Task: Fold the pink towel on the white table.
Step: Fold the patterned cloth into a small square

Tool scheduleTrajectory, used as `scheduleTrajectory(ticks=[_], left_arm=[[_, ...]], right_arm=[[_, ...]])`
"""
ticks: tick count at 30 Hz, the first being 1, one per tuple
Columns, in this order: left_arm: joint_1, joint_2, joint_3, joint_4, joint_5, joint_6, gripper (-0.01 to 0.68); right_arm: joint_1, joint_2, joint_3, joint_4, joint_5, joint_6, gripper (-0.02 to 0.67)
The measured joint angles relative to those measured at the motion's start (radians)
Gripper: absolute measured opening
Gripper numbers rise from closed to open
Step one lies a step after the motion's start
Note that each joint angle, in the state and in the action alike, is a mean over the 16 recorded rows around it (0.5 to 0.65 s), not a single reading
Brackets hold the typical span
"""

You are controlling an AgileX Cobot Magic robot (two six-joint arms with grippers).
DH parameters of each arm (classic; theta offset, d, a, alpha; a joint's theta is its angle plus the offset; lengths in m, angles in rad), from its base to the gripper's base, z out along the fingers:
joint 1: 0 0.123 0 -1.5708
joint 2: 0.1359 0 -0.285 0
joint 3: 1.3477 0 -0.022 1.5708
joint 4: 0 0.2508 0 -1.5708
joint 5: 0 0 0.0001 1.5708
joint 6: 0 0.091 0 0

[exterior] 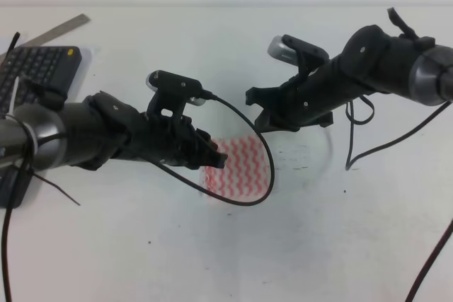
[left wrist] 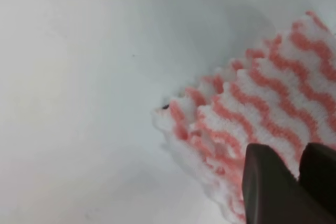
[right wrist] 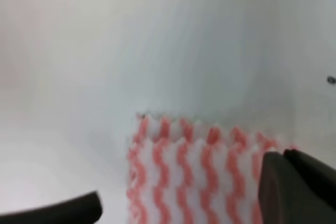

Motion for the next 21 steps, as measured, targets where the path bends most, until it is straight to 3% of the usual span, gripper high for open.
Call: scheduleTrajectory(ticks=[21], left_arm=[[0.004, -0.038, 0.000, 0.029, -0.021, 0.005, 0.131]], right_arm=[[0.000, 0.121, -0.110, 0.008, 0.068, 0.000, -0.019]])
